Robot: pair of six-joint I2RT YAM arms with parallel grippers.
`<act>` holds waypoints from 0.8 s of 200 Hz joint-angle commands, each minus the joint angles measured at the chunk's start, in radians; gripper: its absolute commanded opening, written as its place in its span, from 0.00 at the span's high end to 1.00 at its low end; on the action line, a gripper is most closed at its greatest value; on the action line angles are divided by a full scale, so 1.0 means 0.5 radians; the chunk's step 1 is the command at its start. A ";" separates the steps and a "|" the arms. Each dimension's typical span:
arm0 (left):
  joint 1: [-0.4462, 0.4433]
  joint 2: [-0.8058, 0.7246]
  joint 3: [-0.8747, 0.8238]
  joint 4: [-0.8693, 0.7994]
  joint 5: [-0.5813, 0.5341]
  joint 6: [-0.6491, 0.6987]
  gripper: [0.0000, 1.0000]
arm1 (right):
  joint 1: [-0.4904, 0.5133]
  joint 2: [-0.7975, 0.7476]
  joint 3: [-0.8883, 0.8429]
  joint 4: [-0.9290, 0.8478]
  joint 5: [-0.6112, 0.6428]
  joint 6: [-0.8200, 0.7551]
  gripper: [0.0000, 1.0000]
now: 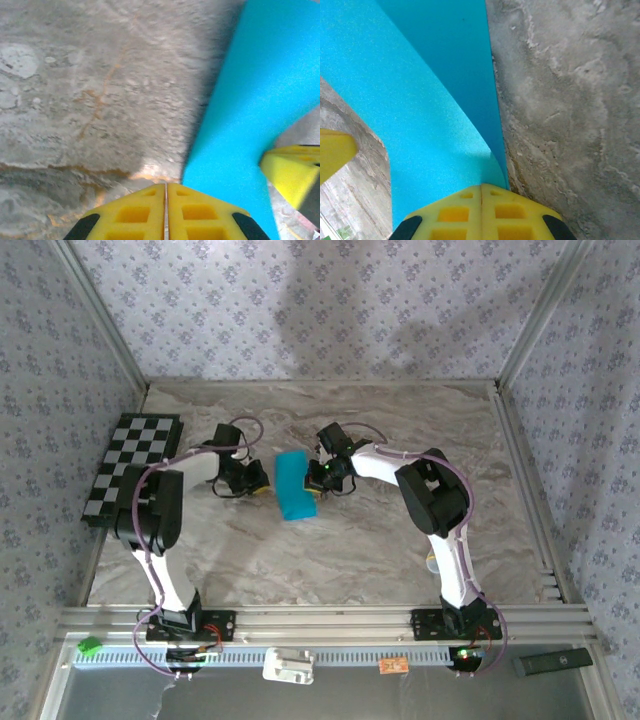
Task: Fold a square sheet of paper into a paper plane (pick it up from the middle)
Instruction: First fold the square sheet of paper in half at the center of the table.
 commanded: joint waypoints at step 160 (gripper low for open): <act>-0.144 -0.058 -0.423 0.249 0.003 -0.281 0.91 | -0.025 0.317 -0.109 -0.541 0.505 -0.073 1.00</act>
